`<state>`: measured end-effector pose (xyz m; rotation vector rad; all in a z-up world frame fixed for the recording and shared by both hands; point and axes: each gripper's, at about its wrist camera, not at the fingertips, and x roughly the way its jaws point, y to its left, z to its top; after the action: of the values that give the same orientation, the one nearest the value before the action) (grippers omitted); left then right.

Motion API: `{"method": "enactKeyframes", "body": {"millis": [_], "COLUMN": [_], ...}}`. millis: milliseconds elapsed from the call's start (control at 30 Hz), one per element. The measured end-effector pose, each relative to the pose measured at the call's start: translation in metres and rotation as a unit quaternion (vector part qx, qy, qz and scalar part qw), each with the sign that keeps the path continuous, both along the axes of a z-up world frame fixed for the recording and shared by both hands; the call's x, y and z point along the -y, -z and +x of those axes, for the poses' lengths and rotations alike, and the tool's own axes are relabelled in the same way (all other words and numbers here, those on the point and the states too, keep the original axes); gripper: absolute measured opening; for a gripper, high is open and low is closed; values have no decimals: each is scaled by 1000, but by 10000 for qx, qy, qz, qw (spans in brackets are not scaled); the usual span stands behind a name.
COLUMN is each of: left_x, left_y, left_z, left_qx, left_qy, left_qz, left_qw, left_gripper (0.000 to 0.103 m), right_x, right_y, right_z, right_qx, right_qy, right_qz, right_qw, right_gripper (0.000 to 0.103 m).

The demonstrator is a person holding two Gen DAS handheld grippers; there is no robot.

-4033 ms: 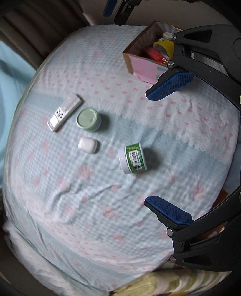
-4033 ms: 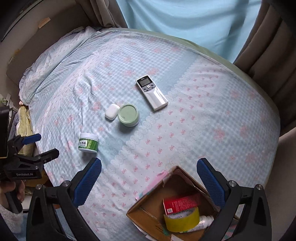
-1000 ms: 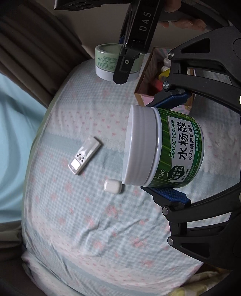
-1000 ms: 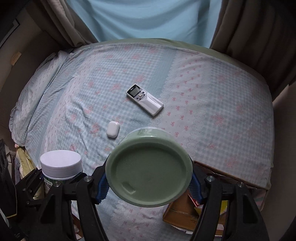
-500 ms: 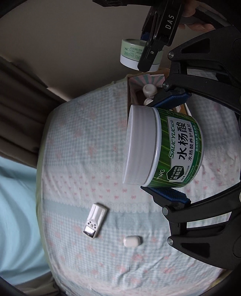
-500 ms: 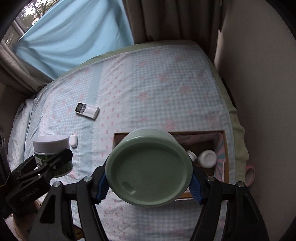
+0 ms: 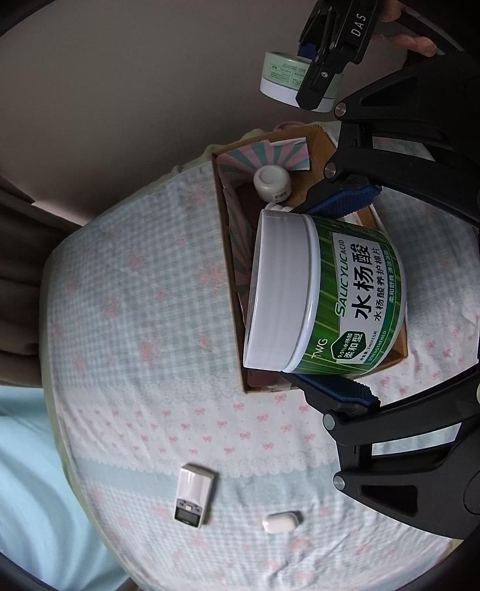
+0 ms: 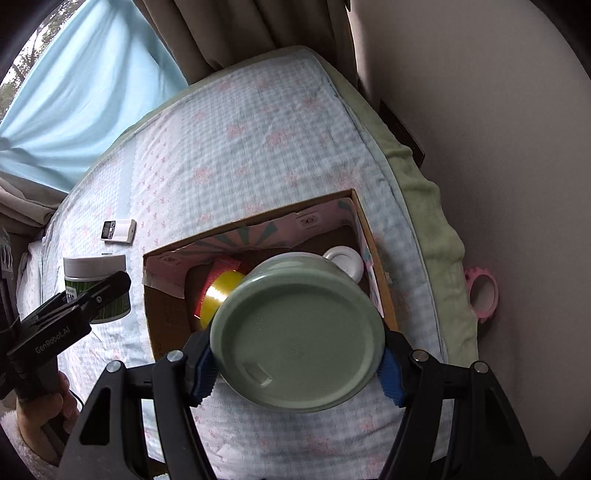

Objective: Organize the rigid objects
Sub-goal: 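Carry both jars over the cardboard box with both grippers, then open both grippers to drop the jars into the box, then withdraw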

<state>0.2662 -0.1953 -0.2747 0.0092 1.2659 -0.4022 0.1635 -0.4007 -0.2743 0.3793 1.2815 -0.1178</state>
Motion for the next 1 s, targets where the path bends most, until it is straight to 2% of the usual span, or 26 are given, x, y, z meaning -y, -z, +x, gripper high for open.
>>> {"method": "enactKeyframes", "body": {"millis": [333,533,733,800,833,867,1000], "left_x": [29,40,40,40,40,39,30], "left_y": [66,81,94,85,79,74,66], "left_z": [22,22,21,18,17,15,9], "left_qx": [-356,-290,-466,-293,-188,-117,-120], "left_qy": [412,865,903,930,933,940,830], "left_qz": [628,999,1161,1120,1099,1108,1125], "left_qw": [9965,9908,9880,9889,9894,9893,9901], "left_gripper": [70,70,72,98,103,103,103], "right_x": [14,7,2,1,3,5,14], "right_y": [65,92,109,107,103,97,83], "right_z": [11,19,24,24,24,23,14], "right_qx": [-275,-396,-493,-387,-312,-100,339], "right_qy": [-62,-231,-360,-364,-292,-180,184], "right_qz": [308,437,586,575,528,488,598], "right_qw": [9991,9980,9964,9969,9977,9986,9975], "right_gripper": [66,66,67,80,100,103,103]}}
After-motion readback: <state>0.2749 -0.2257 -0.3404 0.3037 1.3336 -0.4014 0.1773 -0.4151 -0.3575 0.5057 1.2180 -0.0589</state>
